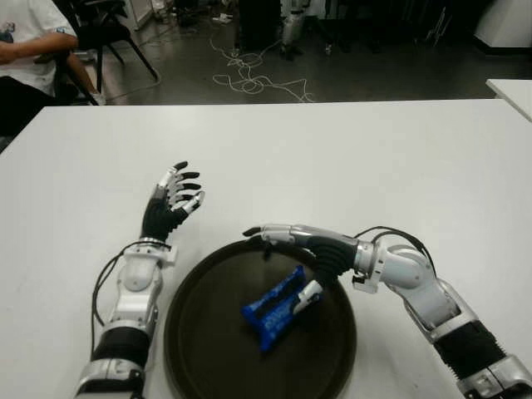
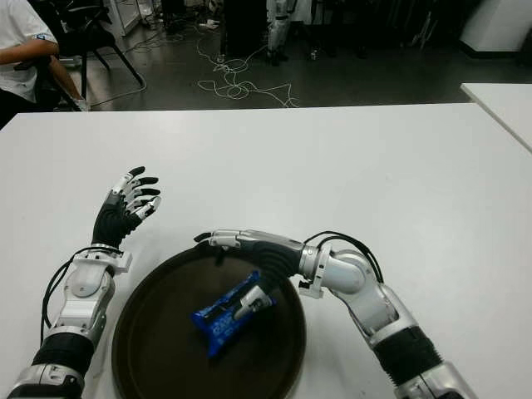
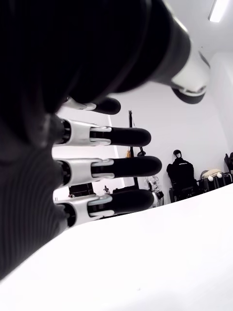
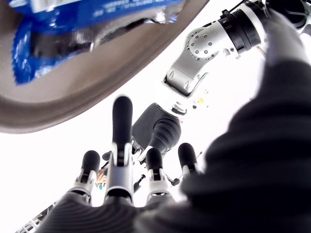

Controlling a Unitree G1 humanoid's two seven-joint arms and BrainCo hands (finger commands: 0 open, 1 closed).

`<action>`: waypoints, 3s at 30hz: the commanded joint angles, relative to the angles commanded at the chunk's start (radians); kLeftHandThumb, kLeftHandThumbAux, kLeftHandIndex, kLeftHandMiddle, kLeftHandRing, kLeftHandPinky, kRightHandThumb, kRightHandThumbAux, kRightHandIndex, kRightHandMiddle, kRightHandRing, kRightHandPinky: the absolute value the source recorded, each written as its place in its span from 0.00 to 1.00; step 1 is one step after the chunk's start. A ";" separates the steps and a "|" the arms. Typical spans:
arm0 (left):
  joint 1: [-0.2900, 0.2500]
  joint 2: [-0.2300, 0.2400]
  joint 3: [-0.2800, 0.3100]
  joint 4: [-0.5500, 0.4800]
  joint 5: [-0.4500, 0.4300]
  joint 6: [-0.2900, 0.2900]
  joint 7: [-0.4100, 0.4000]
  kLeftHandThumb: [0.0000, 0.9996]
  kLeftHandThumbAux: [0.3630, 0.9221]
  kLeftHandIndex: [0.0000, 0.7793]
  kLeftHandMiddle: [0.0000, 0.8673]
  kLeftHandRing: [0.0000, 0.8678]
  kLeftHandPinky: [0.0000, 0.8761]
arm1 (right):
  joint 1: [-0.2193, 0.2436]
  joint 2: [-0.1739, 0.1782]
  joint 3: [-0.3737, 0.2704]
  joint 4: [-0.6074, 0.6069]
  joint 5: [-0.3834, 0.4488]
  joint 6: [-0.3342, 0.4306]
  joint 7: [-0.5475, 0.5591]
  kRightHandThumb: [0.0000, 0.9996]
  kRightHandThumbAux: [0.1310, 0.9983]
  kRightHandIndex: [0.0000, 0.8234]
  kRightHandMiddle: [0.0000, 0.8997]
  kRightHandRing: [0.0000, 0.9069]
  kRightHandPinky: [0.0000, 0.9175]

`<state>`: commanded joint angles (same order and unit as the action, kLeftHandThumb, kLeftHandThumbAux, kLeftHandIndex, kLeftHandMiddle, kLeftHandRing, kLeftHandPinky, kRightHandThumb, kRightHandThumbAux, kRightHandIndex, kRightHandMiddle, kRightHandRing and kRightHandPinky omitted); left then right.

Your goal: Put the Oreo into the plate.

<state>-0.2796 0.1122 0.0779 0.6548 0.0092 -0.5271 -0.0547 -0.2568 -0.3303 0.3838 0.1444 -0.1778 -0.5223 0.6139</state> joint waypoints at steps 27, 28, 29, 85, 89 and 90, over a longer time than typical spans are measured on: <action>-0.001 -0.002 -0.003 0.002 0.000 0.008 0.002 0.45 0.67 0.18 0.31 0.34 0.38 | -0.008 -0.015 -0.013 0.039 -0.065 -0.063 -0.069 0.00 0.28 0.00 0.00 0.00 0.00; -0.001 -0.002 -0.003 0.003 -0.002 0.007 -0.001 0.46 0.67 0.18 0.30 0.34 0.38 | -0.007 -0.015 -0.016 0.040 -0.071 -0.065 -0.078 0.00 0.27 0.00 0.00 0.00 0.00; -0.002 -0.002 -0.003 0.004 -0.001 0.005 0.000 0.47 0.67 0.18 0.30 0.34 0.38 | -0.013 -0.015 -0.024 0.054 -0.068 -0.067 -0.086 0.00 0.27 0.00 0.00 0.00 0.00; -0.031 0.006 0.002 0.073 -0.010 -0.045 -0.021 0.46 0.67 0.19 0.31 0.34 0.38 | -0.471 0.113 -0.476 1.011 0.158 0.214 -0.546 0.69 0.69 0.51 0.57 0.57 0.54; -0.031 0.006 0.005 0.071 -0.017 -0.035 -0.029 0.49 0.66 0.18 0.30 0.34 0.39 | -0.467 0.121 -0.476 1.009 0.155 0.213 -0.548 0.69 0.69 0.51 0.58 0.57 0.55; -0.032 0.006 0.006 0.071 -0.018 -0.032 -0.029 0.50 0.66 0.18 0.30 0.34 0.39 | -0.464 0.125 -0.477 1.006 0.156 0.212 -0.547 0.69 0.69 0.51 0.58 0.58 0.55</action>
<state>-0.3112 0.1182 0.0837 0.7261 -0.0090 -0.5592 -0.0837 -0.7204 -0.2049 -0.0930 1.1502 -0.0217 -0.3103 0.0669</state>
